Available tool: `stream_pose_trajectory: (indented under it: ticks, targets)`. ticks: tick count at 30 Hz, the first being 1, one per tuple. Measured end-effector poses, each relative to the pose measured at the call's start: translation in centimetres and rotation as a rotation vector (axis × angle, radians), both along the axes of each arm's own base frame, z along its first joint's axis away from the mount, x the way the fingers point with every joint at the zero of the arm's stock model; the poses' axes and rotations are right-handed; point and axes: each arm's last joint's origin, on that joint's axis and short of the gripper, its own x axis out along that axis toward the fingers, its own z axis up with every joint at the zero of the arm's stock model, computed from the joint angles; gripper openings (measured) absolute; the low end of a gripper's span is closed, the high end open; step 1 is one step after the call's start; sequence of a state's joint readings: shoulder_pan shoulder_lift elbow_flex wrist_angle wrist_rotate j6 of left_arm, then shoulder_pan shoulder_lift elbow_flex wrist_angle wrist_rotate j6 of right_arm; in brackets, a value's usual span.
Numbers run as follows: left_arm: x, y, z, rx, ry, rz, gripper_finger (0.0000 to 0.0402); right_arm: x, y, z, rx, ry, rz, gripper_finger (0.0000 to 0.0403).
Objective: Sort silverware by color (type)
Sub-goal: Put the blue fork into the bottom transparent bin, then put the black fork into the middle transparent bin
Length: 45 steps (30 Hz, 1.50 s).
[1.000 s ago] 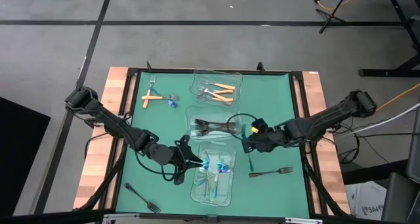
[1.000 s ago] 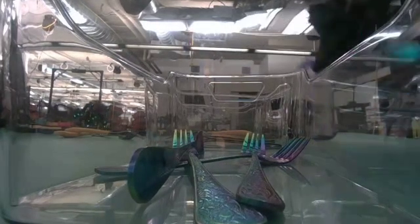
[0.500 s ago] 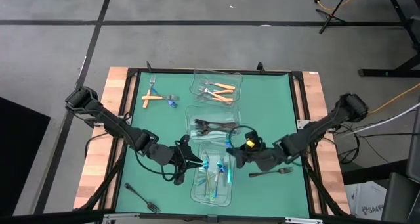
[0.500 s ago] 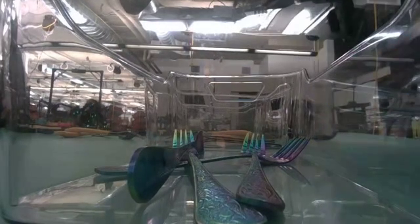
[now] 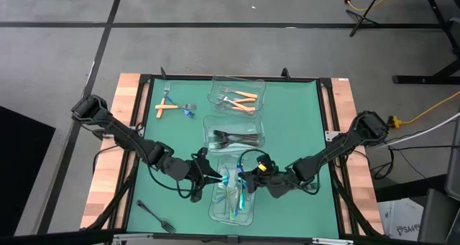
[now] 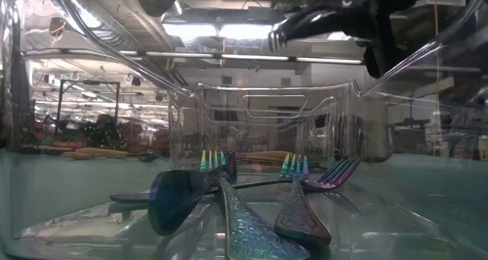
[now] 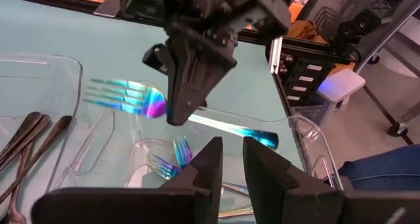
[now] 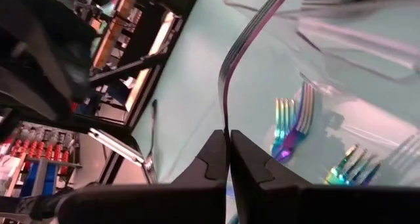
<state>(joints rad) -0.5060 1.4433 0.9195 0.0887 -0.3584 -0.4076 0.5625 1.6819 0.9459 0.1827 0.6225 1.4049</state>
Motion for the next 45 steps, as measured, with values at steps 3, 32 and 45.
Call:
stream_pose_trajectory:
  ticks: [3, 32, 45]
  targets:
    - [0.0, 0.0, 0.0, 0.0, 0.0, 0.0, 0.0055, 0.1, 0.1, -0.6, 0.002, 0.019, 0.011, 0.0]
    - [0.0, 0.0, 0.0, -0.001, 0.0, 0.0, 0.0055, 0.3, 0.4, -1.5, 0.022, 0.065, 0.072, 0.0065]
    - [0.0, 0.0, 0.0, -0.002, 0.0, 0.001, 0.0055, -0.2, 0.3, -0.2, 0.055, 0.069, 0.128, 0.0054]
